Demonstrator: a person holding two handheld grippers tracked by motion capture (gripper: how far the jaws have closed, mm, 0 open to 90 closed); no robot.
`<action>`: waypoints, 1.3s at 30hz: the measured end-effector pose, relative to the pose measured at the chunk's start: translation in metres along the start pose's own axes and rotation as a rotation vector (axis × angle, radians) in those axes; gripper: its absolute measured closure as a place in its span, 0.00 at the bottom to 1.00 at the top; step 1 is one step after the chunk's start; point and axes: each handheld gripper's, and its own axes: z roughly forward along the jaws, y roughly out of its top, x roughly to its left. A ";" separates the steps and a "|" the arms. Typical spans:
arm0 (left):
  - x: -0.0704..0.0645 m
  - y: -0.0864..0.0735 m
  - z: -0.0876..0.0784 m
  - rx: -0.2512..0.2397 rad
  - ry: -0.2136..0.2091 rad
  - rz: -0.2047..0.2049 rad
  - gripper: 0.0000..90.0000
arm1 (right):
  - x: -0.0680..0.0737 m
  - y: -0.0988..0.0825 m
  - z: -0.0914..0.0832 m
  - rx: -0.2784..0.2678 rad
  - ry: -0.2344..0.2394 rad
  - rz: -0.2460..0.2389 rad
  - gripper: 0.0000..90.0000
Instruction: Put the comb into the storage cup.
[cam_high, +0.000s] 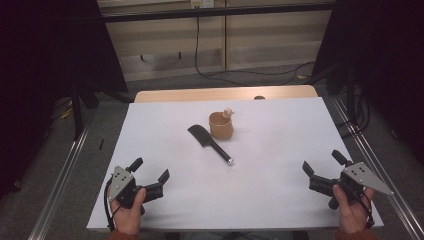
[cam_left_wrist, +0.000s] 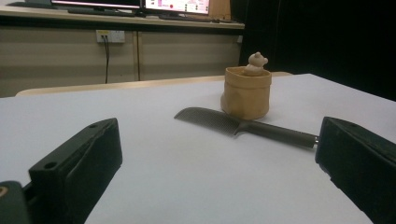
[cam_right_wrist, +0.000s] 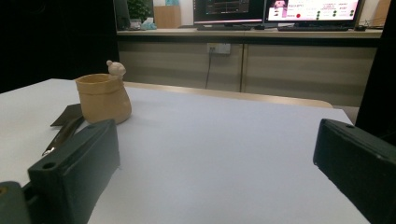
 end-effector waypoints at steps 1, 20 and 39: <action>0.000 0.000 0.000 0.000 0.000 0.000 0.01 | 0.000 0.000 0.000 0.000 0.000 0.000 0.00; 0.001 -0.001 0.004 0.011 -0.010 -0.013 0.01 | 0.001 -0.004 0.003 0.015 0.056 -0.030 0.00; -0.002 -0.001 0.003 0.015 -0.017 -0.017 0.01 | 0.016 -0.004 0.011 0.038 0.120 -0.014 0.00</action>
